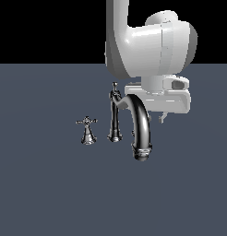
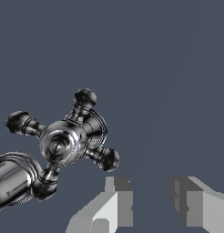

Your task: Turn on the faucet by rotating a designated handle.

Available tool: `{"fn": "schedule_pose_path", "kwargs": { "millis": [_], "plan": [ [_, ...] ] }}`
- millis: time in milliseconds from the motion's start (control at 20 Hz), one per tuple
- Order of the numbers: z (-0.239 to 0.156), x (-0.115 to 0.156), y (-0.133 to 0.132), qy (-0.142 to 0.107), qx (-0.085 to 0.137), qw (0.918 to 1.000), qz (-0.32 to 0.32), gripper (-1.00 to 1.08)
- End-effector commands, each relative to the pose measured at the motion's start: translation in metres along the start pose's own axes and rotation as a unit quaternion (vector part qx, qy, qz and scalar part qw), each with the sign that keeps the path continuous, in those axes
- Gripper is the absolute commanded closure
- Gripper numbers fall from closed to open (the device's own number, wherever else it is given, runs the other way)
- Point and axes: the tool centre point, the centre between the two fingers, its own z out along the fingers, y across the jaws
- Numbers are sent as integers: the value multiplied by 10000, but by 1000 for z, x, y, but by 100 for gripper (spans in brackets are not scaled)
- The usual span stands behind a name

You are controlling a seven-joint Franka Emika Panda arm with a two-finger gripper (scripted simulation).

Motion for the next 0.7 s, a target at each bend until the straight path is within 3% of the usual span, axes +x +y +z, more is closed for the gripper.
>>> {"fn": "schedule_pose_path", "kwargs": {
  "millis": [0, 50, 100, 150, 200, 250, 300, 350, 400, 450, 500, 550, 600, 650],
  "plan": [
    [15, 57, 64, 414, -124, 9925, 1139, 16],
    [11, 50, 106, 453, -46, 9879, 1484, 16],
    [11, 54, 123, 563, -343, 9902, 1233, -42],
    [16, 69, 92, 608, -198, 9833, 1705, -83],
    [12, 59, 135, 641, -90, 9766, 2052, -83],
    [13, 64, 140, 724, -64, 9720, 2236, -87],
    [13, 70, 120, 756, -16, 9817, 1749, -68],
    [9, 65, 59, 787, 31, 9889, 1257, -68],
    [22, 61, 30, 660, 247, 9931, 935, -69],
    [25, 42, -22, 637, 353, 9963, 448, -55],
    [24, 33, -65, 618, 430, 9971, 88, -55],
    [-9, 55, -109, 932, 619, 9934, -250, -60],
    [-22, 49, -120, 1030, 678, 9917, -356, -60],
    [-42, 31, -133, 674, 727, 9946, -290, -77]
  ]
}}
